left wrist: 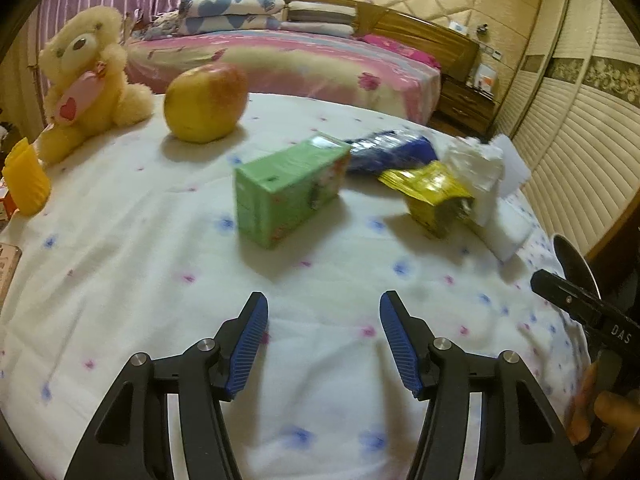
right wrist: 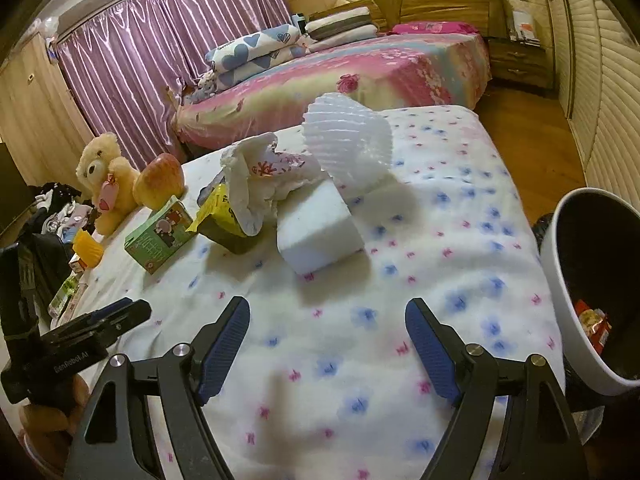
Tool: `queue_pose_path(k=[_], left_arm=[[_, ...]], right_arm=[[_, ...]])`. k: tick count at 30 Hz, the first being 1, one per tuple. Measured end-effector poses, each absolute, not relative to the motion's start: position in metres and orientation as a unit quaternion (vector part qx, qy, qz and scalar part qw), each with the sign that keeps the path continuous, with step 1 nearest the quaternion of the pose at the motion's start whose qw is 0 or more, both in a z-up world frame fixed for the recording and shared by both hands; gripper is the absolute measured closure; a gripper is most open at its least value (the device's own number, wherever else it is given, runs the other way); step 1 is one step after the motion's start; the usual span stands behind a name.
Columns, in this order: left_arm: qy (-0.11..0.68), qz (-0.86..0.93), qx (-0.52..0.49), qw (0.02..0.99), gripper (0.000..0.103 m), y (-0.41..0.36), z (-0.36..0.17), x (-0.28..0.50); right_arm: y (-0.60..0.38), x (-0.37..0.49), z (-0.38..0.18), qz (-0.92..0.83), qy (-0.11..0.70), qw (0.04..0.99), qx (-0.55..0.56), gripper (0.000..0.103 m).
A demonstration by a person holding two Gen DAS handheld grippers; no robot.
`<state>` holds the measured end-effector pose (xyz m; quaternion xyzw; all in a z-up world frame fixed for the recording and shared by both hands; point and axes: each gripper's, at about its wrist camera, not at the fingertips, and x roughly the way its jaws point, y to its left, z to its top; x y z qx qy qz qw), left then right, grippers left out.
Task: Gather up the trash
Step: 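Move both open tools back over the trash on the bed, then grasp the green juice box with the left tool while the right tool grasps the white foam block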
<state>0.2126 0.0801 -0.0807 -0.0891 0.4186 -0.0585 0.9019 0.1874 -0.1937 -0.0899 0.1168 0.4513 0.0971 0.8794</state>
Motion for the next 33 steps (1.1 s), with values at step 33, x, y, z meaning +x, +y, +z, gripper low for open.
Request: queue_pose_path(k=[33], left_arm=[[0.410,-0.051,-0.059,0.909,0.066,0.098,-0.095,0.271]], right_arm=[[-0.183,0.222,-0.097,0.086,0.458,0.880,0.091,0.056]])
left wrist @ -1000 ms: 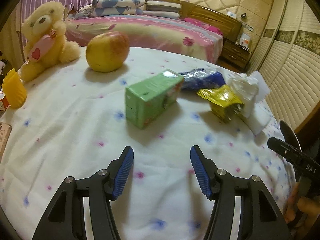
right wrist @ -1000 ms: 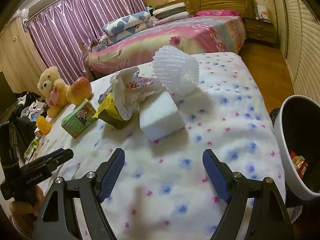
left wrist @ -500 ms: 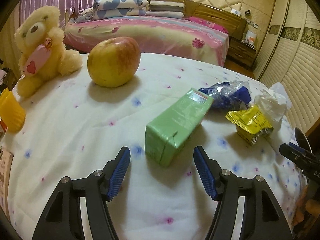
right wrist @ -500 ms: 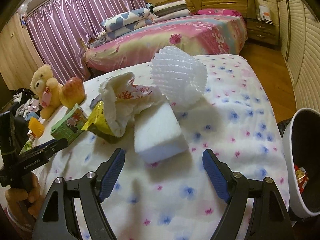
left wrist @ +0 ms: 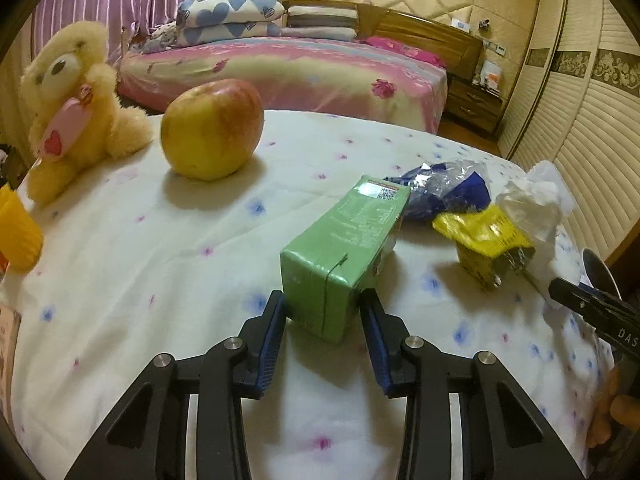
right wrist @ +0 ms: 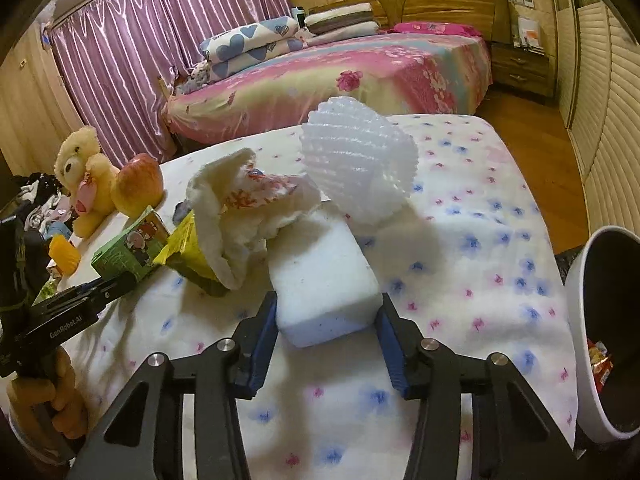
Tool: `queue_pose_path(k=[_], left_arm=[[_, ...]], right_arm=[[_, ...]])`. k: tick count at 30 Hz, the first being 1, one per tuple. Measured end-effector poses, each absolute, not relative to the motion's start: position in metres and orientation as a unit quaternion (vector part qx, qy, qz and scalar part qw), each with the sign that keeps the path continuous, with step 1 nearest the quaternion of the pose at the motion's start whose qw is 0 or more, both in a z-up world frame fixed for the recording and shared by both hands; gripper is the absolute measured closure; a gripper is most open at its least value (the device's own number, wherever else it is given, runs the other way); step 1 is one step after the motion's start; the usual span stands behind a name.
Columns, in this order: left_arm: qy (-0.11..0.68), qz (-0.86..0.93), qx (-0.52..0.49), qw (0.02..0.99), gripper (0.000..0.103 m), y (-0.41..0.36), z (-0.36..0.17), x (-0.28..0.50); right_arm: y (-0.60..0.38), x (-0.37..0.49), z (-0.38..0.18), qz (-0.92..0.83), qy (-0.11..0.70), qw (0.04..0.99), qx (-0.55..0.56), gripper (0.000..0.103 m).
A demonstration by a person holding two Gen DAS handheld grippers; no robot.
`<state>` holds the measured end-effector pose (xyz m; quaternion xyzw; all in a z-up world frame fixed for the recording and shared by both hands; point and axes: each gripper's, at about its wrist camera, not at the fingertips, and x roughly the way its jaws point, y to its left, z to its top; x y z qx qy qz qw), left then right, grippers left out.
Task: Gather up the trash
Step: 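Grasp the green juice box with the left tool while the right tool grasps the white foam block, then carry the juice box and foam block over the black bin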
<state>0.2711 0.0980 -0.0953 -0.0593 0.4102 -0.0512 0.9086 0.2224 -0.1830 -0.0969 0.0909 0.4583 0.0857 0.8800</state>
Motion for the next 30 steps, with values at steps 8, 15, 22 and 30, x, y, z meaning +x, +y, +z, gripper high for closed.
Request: queue_pose_path(k=[8,15,22,30], left_arm=[[0.403,-0.069,-0.070,0.910,0.067,0.097,-0.089,0.229],[0.412,-0.109,-0.071,0.902,0.067,0.081,-0.084,0.197],[0.407,-0.149,-0.058,0.899,0.067,0.059,-0.072,0.178],[0.402,-0.193,-0.039,0.894,0.067,0.020,-0.065,0.164]], right_arm=[[-0.200,0.188,-0.089,0.084,0.451,0.882,0.108,0.056],[-0.216,0.161,-0.081,0.077,0.442,0.885,0.124,0.056],[-0.238,0.135,-0.078,0.060,0.434,0.888,0.140,0.056],[-0.269,0.117,-0.074,0.029,0.423,0.891,0.160,0.056]])
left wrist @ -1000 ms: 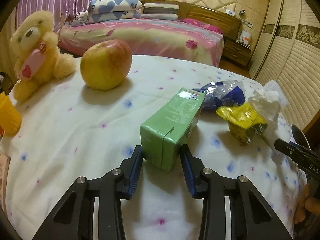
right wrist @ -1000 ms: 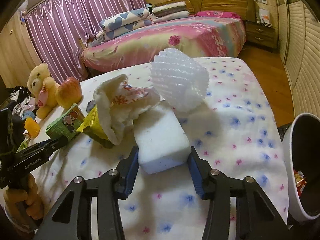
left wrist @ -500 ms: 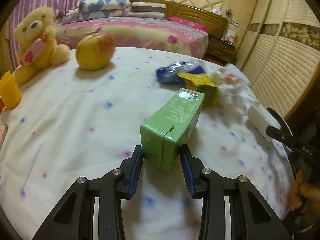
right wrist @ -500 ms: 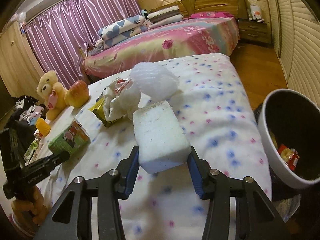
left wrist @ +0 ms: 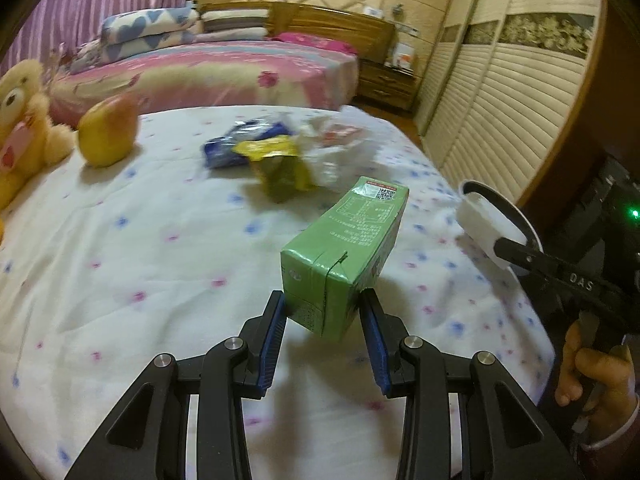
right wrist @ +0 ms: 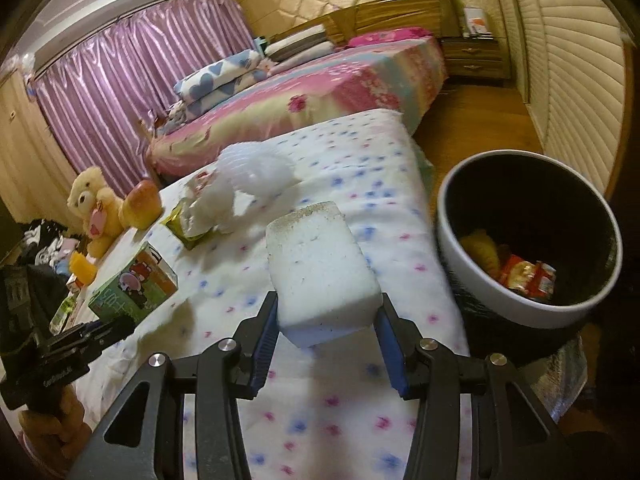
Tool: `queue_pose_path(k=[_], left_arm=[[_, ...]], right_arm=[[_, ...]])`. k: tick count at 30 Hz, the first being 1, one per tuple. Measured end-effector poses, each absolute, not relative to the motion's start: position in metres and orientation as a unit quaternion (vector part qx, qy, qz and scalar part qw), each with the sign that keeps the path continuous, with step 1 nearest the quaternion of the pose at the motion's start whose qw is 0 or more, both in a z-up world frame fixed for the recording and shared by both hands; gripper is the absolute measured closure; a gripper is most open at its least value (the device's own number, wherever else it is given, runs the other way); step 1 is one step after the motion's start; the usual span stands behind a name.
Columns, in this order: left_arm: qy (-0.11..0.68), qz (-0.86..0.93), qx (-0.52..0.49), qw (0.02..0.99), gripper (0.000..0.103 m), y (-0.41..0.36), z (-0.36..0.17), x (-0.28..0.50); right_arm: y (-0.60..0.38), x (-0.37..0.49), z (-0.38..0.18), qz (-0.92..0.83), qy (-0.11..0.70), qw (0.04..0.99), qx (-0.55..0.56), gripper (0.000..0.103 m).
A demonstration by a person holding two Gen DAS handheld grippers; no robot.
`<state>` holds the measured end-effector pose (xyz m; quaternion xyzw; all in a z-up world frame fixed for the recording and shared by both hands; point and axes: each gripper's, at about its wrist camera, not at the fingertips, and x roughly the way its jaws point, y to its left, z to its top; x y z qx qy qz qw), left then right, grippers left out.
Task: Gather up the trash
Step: 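Carry the juice box and foam block over the black bin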
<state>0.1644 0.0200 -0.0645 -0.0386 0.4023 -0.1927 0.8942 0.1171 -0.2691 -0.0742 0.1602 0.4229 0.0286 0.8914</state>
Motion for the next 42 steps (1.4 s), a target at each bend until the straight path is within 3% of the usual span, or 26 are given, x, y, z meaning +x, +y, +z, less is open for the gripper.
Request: queue_pose_path(k=[42], left_arm=[[0.392,-0.298,0.050,0.869,0.067,-0.178,-0.070,0.230]], right_arm=[[-0.395,0.082,-0.072,-0.102,0.393,0.888,0.214,0.056]])
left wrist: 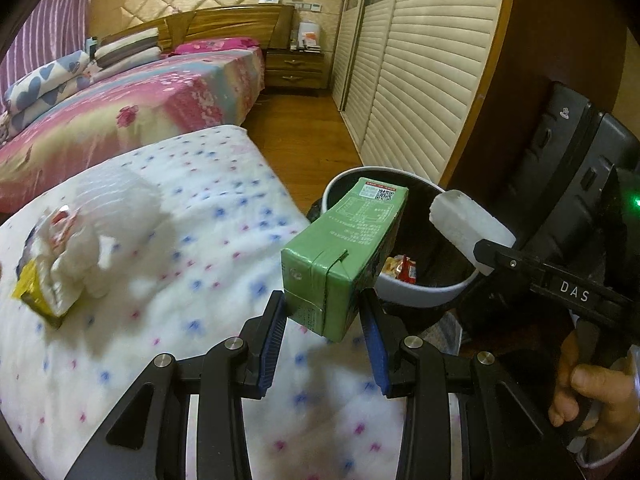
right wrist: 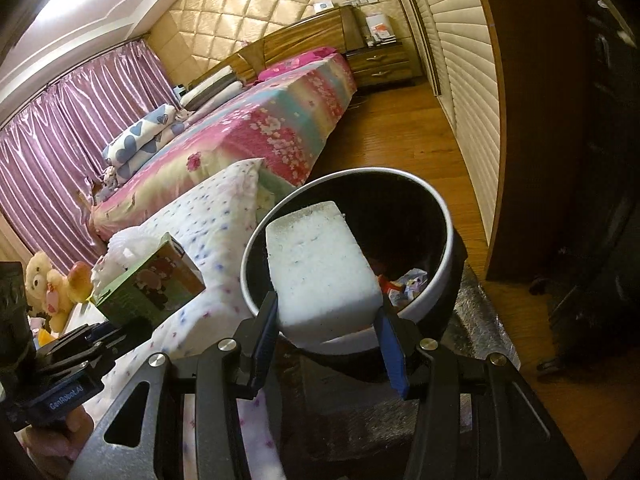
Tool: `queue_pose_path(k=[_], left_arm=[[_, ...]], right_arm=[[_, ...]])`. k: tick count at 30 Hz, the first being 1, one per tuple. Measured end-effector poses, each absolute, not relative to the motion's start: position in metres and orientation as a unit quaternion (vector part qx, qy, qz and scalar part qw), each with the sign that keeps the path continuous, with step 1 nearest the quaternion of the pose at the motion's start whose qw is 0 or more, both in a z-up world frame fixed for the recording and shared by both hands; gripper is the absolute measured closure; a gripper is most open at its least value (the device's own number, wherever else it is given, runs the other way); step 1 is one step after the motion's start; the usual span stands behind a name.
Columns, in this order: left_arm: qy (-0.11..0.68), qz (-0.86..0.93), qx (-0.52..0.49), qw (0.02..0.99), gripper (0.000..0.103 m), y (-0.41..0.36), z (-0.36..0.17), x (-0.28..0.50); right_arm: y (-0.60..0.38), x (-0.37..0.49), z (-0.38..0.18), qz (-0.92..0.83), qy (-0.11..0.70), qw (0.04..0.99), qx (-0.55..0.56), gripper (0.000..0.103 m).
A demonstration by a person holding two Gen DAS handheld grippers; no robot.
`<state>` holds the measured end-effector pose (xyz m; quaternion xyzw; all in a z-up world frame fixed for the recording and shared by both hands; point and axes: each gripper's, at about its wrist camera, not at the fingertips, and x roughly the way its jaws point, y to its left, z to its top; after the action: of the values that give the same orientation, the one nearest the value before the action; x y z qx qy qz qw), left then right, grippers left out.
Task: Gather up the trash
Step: 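Carry the juice box and foam block over the black bin, then open both tools to drop the juice box and foam block into the bin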
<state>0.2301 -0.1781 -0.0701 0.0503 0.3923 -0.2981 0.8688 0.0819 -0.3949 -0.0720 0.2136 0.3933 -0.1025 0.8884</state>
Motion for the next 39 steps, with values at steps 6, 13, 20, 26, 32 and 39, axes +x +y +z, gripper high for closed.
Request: queue_pose_path(k=[6,13,20,26,32,39], left_arm=[[0.397,-0.304,0.058,0.864,0.067,-0.201,-0.073,0.245],[0.408,-0.305,0.064,0.858,0.067,-0.222,-0.078,0.263],[0.414,-0.304,0.076,0.855,0.067,-0.243,-0.082,0.278],[0.417,-0.305,0.083,0.852,0.067,-0.256,-0.085,0.286],[0.423,-0.303,0.083,0.850,0.067,-0.262,-0.089,0.292],[0.425,-0.304,0.086,0.848,0.067,-0.267,-0.089,0.294]], right_arm=[[-0.406,0.090,-0.075,-0.111,0.398,0.886,0.211,0.056],[-0.416,0.099,-0.080,-0.118,0.406,0.881,0.212,0.056],[-0.423,0.106,-0.084,-0.124,0.412,0.877,0.214,0.056],[-0.429,0.112,-0.086,-0.126,0.416,0.874,0.215,0.055],[-0.432,0.113,-0.087,-0.127,0.419,0.872,0.219,0.055],[-0.436,0.117,-0.089,-0.128,0.422,0.869,0.223,0.055]])
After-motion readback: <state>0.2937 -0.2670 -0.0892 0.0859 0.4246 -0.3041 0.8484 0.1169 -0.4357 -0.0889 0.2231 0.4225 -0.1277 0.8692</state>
